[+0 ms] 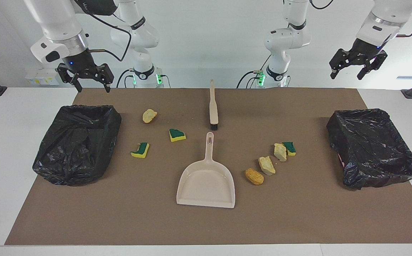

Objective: Sweep and dump trash in bin

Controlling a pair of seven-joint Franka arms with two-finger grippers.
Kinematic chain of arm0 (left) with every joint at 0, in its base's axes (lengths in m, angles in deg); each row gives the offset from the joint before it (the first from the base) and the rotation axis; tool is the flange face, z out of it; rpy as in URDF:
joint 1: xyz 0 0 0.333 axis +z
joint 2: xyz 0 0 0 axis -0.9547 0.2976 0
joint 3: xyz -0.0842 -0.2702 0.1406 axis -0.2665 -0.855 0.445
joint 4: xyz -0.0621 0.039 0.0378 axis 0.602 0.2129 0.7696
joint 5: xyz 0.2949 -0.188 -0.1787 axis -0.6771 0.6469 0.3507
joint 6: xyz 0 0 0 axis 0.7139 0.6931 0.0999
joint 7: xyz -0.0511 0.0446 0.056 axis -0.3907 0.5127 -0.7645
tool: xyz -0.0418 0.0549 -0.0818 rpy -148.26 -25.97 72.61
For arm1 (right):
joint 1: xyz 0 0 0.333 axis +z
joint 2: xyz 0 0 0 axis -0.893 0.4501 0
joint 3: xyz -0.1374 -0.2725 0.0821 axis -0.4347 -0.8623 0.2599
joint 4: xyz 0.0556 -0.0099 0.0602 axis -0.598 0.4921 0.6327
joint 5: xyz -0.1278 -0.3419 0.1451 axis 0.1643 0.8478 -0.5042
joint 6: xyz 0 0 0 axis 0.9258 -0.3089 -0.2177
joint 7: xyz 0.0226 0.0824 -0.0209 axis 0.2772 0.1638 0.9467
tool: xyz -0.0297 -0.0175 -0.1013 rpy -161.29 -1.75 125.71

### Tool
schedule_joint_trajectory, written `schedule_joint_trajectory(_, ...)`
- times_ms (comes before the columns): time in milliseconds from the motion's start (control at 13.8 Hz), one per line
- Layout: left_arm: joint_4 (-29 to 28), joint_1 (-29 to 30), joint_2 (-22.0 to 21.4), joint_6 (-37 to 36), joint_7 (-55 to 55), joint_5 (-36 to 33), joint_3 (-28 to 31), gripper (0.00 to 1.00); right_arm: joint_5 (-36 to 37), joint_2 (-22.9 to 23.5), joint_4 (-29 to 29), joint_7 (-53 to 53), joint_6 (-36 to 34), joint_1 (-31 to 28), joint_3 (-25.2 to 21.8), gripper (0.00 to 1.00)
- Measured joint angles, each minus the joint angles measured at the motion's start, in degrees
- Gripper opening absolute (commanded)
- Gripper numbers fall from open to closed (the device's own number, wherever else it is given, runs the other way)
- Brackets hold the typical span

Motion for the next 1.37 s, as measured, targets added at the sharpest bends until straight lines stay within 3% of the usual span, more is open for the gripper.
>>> schedule_joint_trajectory(1373,-1.5,-0.2,0.0,-0.3,-0.1,1.5,-1.0,1.0,-0.6,-0.3,1.3,0.0,0.0,0.9,0.2,1.0)
